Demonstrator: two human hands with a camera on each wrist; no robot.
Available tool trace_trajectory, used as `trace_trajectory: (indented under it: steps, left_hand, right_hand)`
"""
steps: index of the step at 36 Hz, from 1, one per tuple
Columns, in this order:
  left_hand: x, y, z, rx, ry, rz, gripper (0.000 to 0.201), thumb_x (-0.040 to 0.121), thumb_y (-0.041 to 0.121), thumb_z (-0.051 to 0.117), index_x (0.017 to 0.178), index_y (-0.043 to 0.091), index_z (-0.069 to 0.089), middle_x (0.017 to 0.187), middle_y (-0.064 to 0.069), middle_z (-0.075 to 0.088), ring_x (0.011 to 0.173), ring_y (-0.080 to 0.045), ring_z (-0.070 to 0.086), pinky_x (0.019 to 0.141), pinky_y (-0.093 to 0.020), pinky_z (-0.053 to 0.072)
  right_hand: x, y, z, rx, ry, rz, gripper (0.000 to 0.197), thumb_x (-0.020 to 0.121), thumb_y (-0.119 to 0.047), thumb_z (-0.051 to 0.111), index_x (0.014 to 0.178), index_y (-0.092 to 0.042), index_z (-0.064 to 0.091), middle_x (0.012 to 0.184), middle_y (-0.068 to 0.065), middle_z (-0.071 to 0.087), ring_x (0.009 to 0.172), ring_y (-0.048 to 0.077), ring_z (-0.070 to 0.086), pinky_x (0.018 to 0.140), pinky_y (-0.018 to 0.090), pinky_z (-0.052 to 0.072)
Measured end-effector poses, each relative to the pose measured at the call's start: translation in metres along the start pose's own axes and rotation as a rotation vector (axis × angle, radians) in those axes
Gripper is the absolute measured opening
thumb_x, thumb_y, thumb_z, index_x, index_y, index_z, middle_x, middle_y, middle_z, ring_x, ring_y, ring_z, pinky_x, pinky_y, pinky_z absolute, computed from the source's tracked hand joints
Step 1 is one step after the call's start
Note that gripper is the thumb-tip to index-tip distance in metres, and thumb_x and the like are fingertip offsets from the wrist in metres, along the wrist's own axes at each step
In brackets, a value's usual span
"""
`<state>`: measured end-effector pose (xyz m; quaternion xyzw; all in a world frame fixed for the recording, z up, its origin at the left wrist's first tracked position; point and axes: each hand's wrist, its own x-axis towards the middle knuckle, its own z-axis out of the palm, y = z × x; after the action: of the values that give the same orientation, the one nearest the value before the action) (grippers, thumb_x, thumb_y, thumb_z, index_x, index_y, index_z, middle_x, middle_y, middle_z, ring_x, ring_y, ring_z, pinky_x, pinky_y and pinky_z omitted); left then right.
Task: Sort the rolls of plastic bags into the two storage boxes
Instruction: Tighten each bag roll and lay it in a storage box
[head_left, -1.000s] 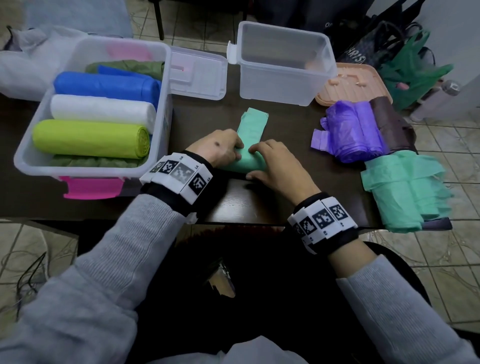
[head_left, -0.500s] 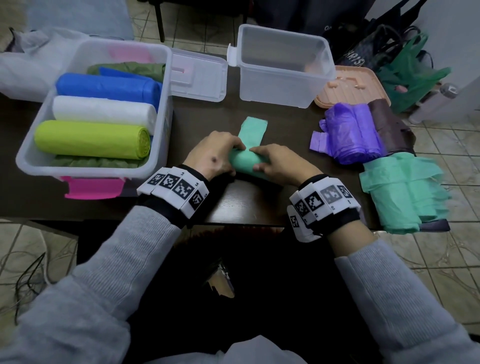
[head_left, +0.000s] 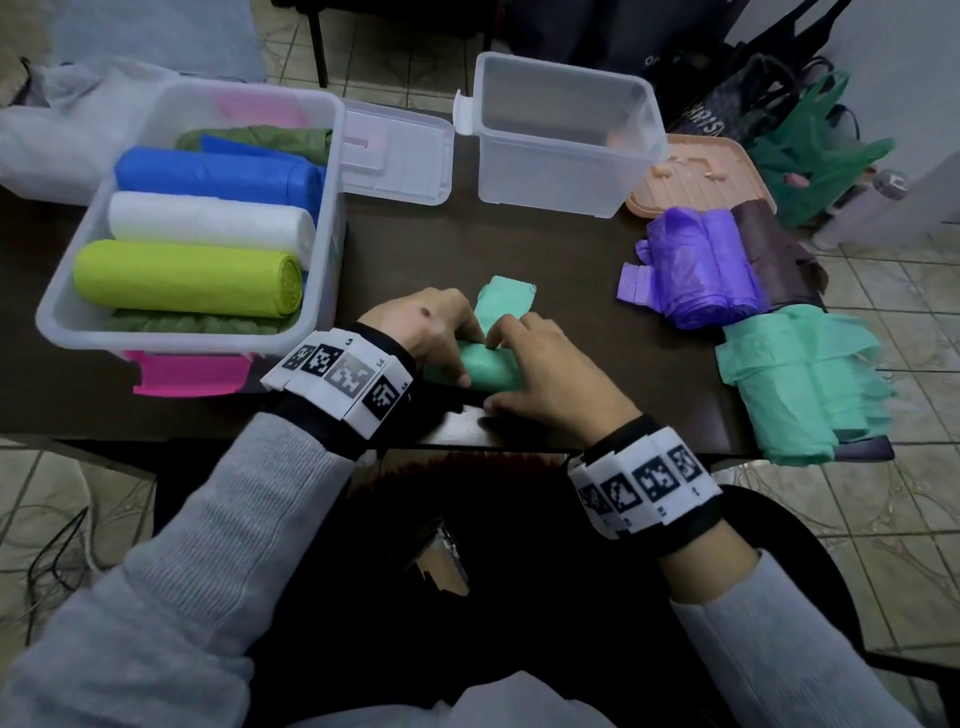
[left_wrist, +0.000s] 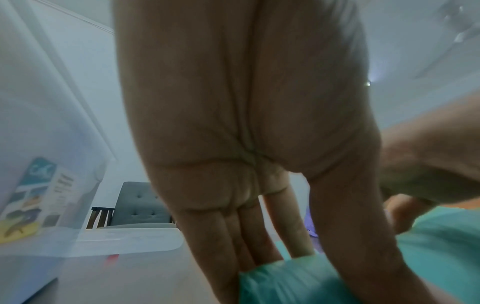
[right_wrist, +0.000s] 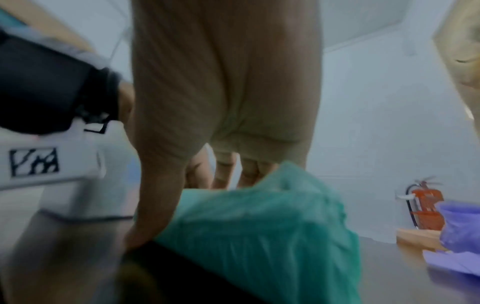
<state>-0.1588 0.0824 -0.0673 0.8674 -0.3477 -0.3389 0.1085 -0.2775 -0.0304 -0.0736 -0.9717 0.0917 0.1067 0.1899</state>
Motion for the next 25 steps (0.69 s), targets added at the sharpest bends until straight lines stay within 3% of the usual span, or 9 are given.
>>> trace_trajectory:
  steps: [3,7,9,11,15,21,25]
  left_hand:
    - [-0.001,0.001,0.0,0.0,-0.018,0.001,0.054,0.069,0.026,0.081,0.119,0.037,0.063,0.106,0.005,0.067,0.097,-0.017,0.061,0.093,-0.037,0.049]
    - [-0.001,0.004,-0.002,-0.04,0.111,0.021,0.061,0.074,0.019,0.079,0.131,0.02,0.055,0.126,-0.002,0.061,0.115,-0.018,0.056,0.096,-0.026,0.042]
    - [-0.003,0.006,-0.004,-0.047,0.2,0.051,0.049,0.073,0.019,0.079,0.12,0.02,0.064,0.118,-0.004,0.064,0.104,-0.017,0.058,0.086,-0.025,0.044]
    - [-0.004,0.007,-0.003,-0.05,0.231,0.06,0.043,0.073,0.018,0.079,0.114,0.02,0.068,0.113,-0.005,0.065,0.098,-0.018,0.059,0.083,-0.026,0.045]
    - [0.0,0.006,0.002,-0.075,0.256,0.05,0.05,0.075,0.015,0.078,0.122,0.018,0.062,0.121,-0.007,0.062,0.111,-0.022,0.058,0.091,-0.027,0.044]
    - [0.005,0.001,0.006,-0.108,0.266,0.059,0.043,0.084,0.019,0.069,0.125,0.019,0.057,0.128,-0.008,0.056,0.118,-0.024,0.052,0.093,-0.026,0.038]
    - [0.006,0.0,0.007,-0.064,0.307,0.086,0.06,0.072,0.023,0.08,0.128,0.018,0.058,0.129,-0.009,0.051,0.122,-0.026,0.046,0.101,-0.034,0.038]
  right_hand:
    - [0.001,0.003,0.004,-0.004,0.049,-0.007,0.054,0.075,-0.027,0.075,0.121,-0.015,0.049,0.12,0.006,0.051,0.112,0.024,0.045,0.092,0.04,0.042]
    - [0.01,0.011,-0.003,0.118,0.01,0.033,0.053,0.08,-0.026,0.072,0.129,-0.016,0.053,0.128,0.007,0.056,0.119,0.023,0.05,0.098,0.033,0.041]
    - [0.016,0.015,-0.008,0.132,-0.025,0.033,0.051,0.084,-0.026,0.068,0.132,-0.016,0.053,0.132,0.007,0.056,0.121,0.022,0.051,0.098,0.027,0.037]
    - [0.022,0.018,-0.014,0.114,-0.084,0.029,0.048,0.088,-0.028,0.063,0.134,-0.018,0.052,0.133,0.006,0.055,0.122,0.021,0.05,0.094,0.023,0.035]
    - [0.034,0.024,-0.022,0.126,-0.204,0.062,0.043,0.094,-0.033,0.054,0.135,-0.019,0.051,0.131,0.005,0.056,0.12,0.021,0.051,0.096,0.027,0.037]
    - [0.047,0.025,-0.033,0.102,-0.309,0.079,0.043,0.097,-0.036,0.047,0.134,-0.014,0.052,0.137,0.007,0.051,0.12,0.02,0.049,0.102,0.03,0.034]
    - [0.052,0.029,-0.037,0.129,-0.354,0.086,0.044,0.097,-0.037,0.047,0.133,-0.014,0.052,0.134,0.004,0.054,0.111,0.012,0.049,0.095,0.023,0.034]
